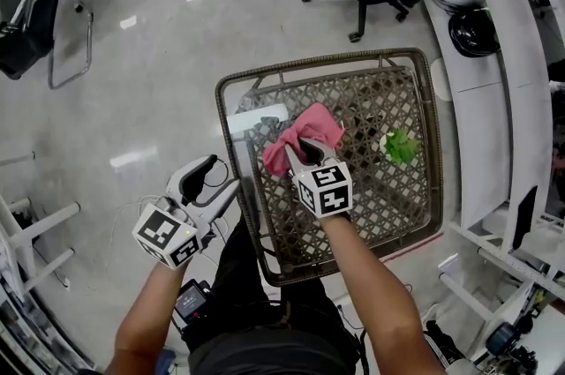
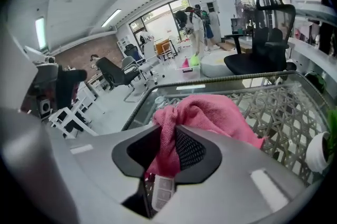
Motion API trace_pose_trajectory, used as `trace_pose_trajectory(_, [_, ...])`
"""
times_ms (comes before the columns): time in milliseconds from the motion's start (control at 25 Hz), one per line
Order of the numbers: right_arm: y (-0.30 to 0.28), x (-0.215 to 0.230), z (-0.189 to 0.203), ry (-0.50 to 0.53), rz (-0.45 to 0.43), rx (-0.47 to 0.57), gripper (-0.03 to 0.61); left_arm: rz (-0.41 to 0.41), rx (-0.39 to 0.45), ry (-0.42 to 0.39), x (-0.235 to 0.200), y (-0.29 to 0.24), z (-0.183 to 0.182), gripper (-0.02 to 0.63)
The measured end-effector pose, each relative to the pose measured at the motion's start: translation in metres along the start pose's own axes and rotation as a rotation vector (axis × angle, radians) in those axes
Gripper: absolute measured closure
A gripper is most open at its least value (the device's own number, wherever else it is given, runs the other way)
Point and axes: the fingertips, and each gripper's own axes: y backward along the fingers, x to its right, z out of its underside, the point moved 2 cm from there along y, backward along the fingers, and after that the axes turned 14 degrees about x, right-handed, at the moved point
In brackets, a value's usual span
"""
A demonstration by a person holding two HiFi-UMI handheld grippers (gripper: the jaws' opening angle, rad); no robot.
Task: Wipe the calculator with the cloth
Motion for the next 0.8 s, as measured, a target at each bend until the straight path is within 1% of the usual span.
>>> trace_pose_trajectory(80, [0.002,-0.010,0.011,0.013,-0.025,-0.019,0.497,0.001,0.000,0.000,0.001,-0.001,0.001,0.344])
trace_pose_trajectory(160, [0.008,-0.015,0.022,0.006,-0.031,-0.028,0.497,0.003,0.002,0.001,0.002,-0.003,0.001,0.344])
trace_pose_trajectory(320, [0.027,-0.013,0.040,-0.036,-0.013,-0.033,0.497,0.010,0.002,0.004,0.005,-0.005,0.003,0.344])
trace_pose_trajectory(440, [0.042,-0.008,0.053,-0.045,0.005,-0.048,0.497,0.013,0.000,0.001,0.007,-0.005,0.006,0.344])
trace_pose_trajectory(520, [0.053,-0.003,0.062,-0.053,0.021,-0.058,0.497,0.016,-0.003,0.000,0.010,-0.006,0.007,0.344])
trace_pose_trajectory(640, [0.070,0.012,0.072,-0.083,0.067,-0.066,0.497,0.024,-0.006,-0.004,0.015,-0.007,0.009,0.344])
trace_pose_trajectory(800, [0.091,0.032,0.076,-0.110,0.130,-0.066,0.497,0.034,-0.013,-0.010,0.020,-0.009,0.008,0.344])
